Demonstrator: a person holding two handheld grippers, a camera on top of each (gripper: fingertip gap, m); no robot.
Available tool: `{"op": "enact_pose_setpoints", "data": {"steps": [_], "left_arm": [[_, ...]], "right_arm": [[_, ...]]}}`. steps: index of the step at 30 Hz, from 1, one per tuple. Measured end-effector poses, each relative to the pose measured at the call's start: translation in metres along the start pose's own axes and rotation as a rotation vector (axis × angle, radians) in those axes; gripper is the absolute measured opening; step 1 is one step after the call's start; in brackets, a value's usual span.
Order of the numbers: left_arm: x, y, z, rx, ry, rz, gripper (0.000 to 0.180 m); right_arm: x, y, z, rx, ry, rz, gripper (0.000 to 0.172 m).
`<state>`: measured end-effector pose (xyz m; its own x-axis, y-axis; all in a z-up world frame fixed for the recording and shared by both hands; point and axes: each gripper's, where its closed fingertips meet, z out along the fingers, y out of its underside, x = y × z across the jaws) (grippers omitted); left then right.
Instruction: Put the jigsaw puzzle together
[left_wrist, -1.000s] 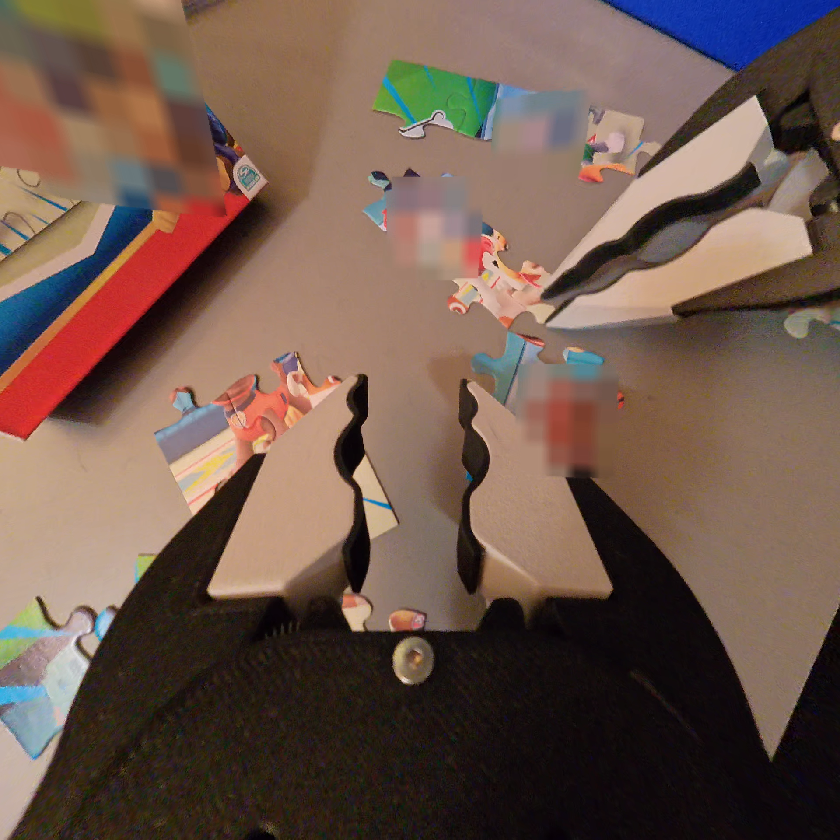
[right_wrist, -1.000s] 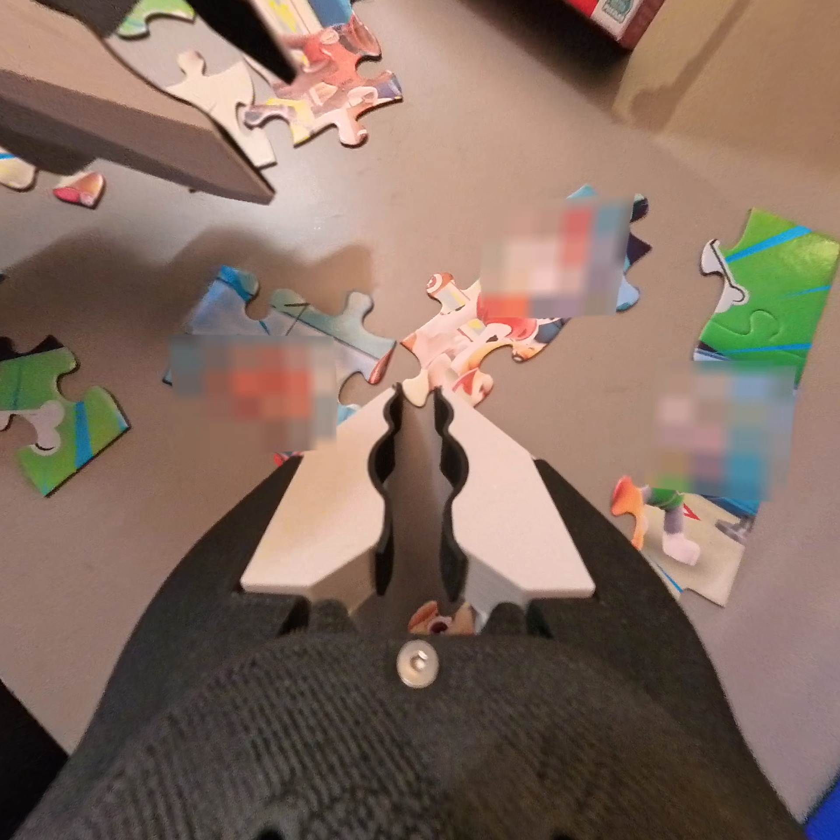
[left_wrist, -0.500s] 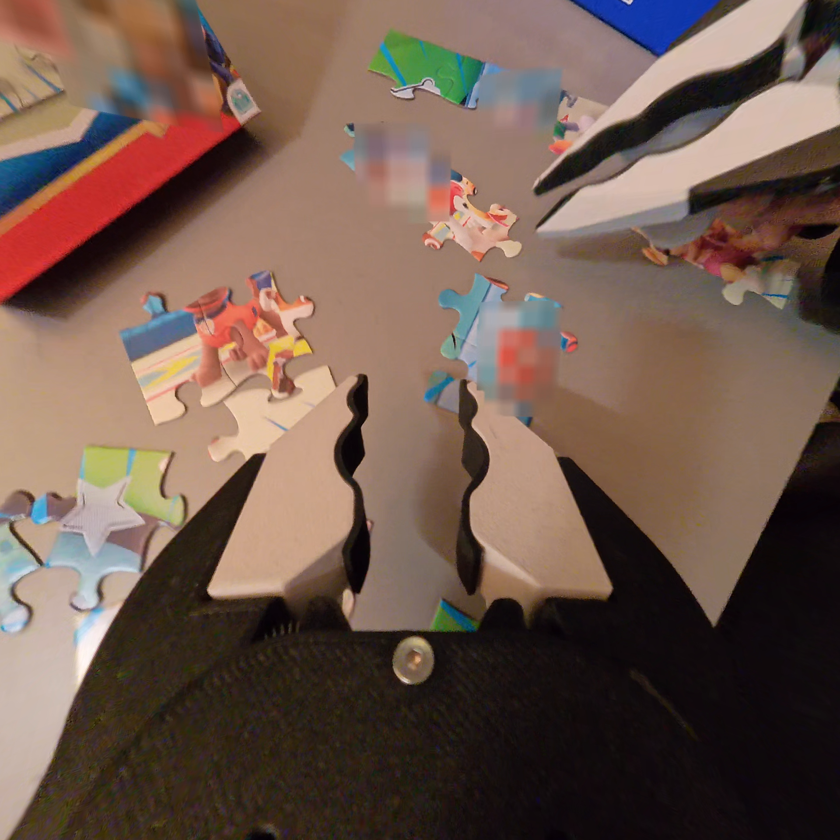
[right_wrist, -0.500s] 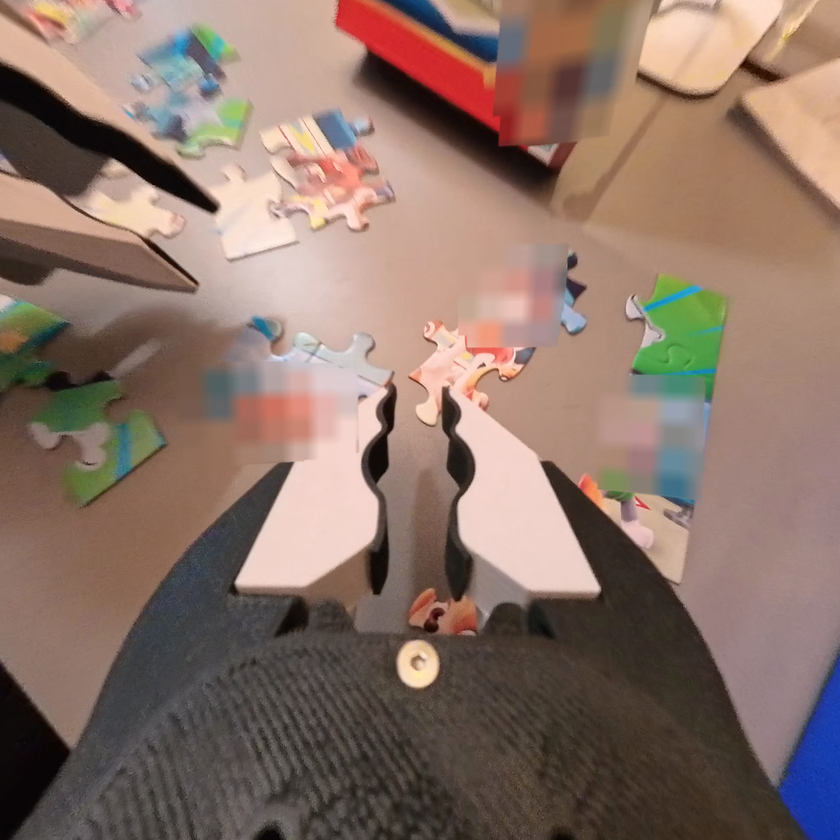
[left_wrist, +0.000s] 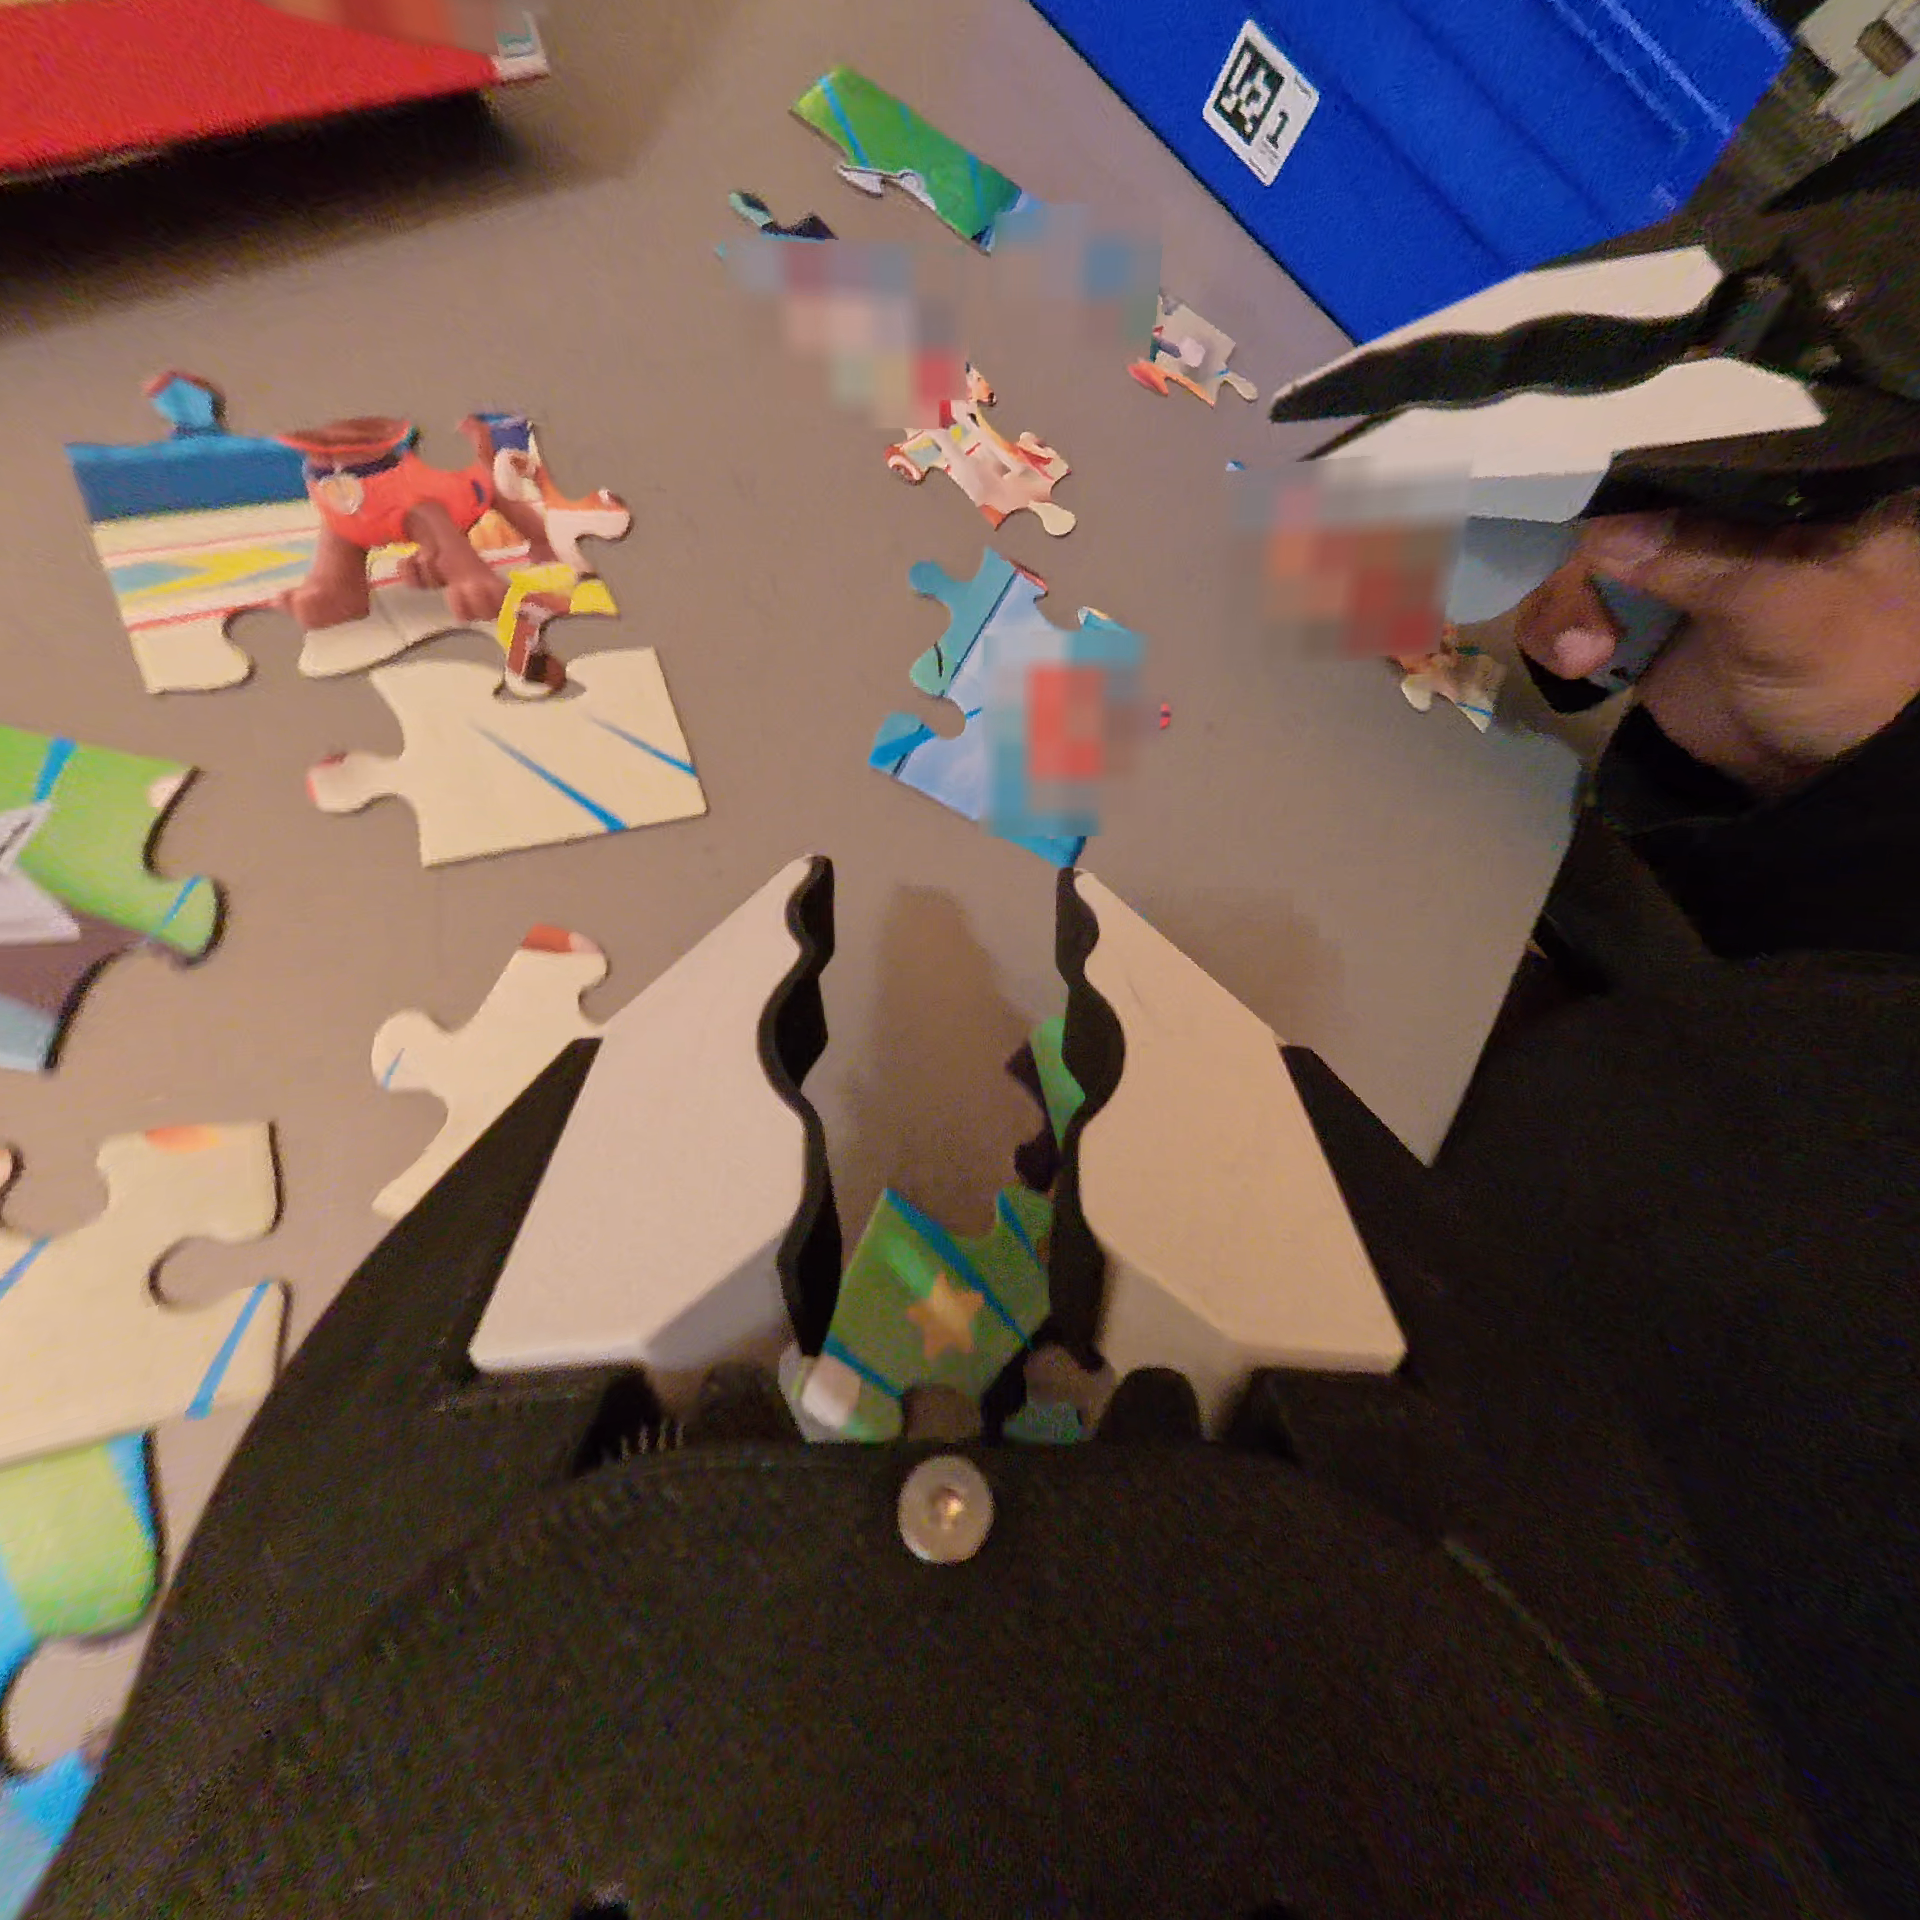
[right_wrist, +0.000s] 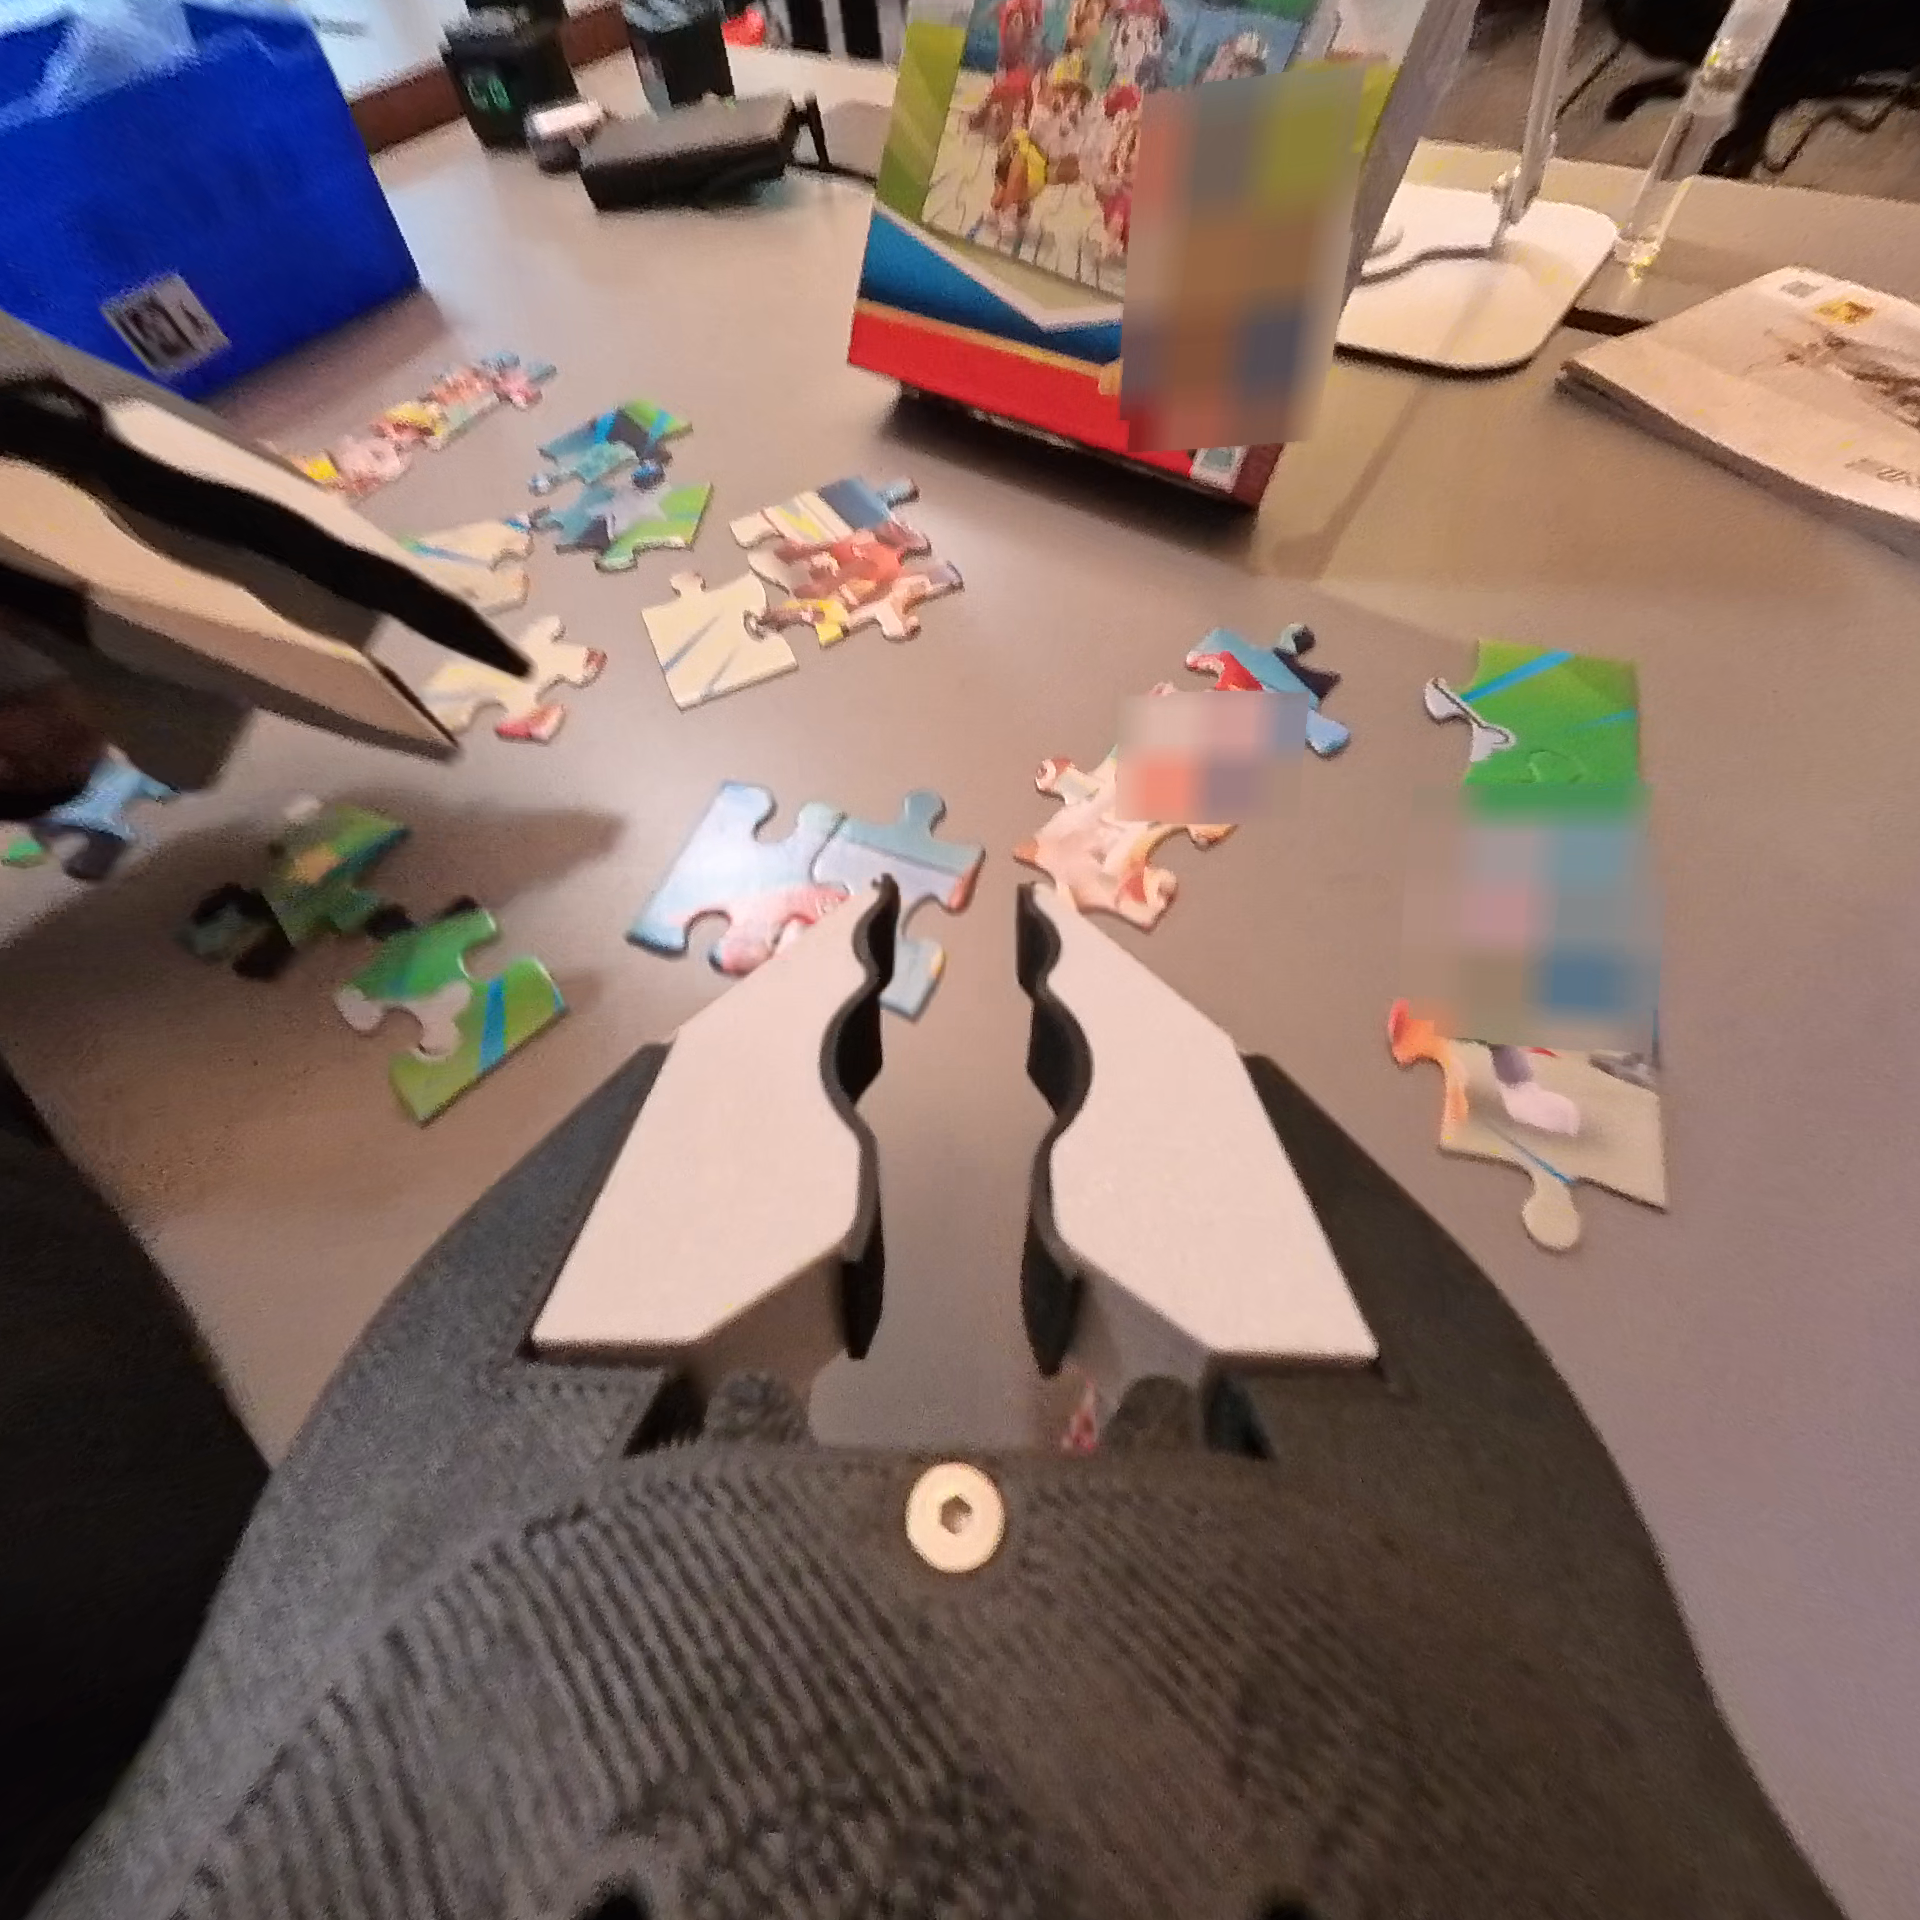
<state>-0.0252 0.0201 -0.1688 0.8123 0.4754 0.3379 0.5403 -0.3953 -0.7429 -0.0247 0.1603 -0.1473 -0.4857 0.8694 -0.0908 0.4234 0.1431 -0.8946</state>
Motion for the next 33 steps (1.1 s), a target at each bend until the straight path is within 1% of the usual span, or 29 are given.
{"op": "enact_pose_setpoints", "data": {"steps": [2,4,6,8,13,19,27,33], "left_arm": [[-0.001,-0.008,0.008,0.002,-0.031,0.046,0.042],[-0.005,-0.016,0.011,0.022,-0.051,0.067,0.048],[-0.011,-0.019,0.01,0.027,-0.061,0.062,0.052],[-0.019,-0.019,0.007,0.021,-0.079,0.063,0.052],[-0.019,-0.017,0.002,0.009,-0.011,0.059,0.053],[-0.026,-0.017,0.005,0.017,-0.005,0.065,0.053],[-0.03,-0.019,0.012,0.016,0.03,0.082,0.053],[-0.032,-0.028,0.01,0.04,0.02,0.089,0.053]], "right_arm": [[-0.004,-0.011,0.006,0.043,-0.033,0.015,0.021],[-0.007,-0.018,0.011,0.062,-0.055,0.006,0.021],[-0.005,-0.018,0.014,0.055,-0.052,-0.024,0.022],[0.0,-0.017,0.016,0.046,-0.039,-0.051,0.022],[0.016,-0.016,0.017,0.046,-0.032,-0.029,0.022],[0.023,-0.02,0.019,0.063,-0.032,0.031,0.023],[0.027,-0.019,0.017,0.037,0.033,0.014,0.023],[0.03,-0.019,0.017,0.029,0.044,0.006,0.022]]}}
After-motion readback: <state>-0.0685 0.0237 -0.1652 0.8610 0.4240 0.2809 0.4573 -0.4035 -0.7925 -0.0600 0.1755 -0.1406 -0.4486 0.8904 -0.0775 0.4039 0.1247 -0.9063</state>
